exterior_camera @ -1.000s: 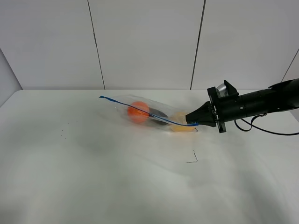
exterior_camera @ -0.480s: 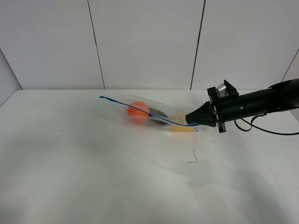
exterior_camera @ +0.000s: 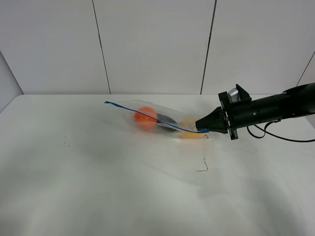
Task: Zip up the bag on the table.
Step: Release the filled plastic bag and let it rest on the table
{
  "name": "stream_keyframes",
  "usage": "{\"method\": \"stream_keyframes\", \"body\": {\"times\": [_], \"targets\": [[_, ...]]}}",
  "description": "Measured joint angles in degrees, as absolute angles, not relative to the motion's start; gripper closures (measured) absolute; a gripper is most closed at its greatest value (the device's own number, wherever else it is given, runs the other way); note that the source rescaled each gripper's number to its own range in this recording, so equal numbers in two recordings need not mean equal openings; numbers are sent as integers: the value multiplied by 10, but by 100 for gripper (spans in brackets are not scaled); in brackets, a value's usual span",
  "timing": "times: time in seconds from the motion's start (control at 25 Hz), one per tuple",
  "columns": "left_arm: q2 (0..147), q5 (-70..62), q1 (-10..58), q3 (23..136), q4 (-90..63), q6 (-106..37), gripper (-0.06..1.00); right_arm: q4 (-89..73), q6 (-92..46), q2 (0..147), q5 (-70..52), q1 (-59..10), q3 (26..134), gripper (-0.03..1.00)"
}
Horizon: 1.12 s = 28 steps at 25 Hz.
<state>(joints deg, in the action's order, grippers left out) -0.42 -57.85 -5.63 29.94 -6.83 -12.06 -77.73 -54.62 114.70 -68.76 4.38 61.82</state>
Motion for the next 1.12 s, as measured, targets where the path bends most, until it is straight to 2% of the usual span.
{"method": "stream_keyframes", "body": {"times": [1.12], "targets": [[-4,-606,-56,285,-8,-45,-6,-779,-554,1147,-688,44,618,97]]}}
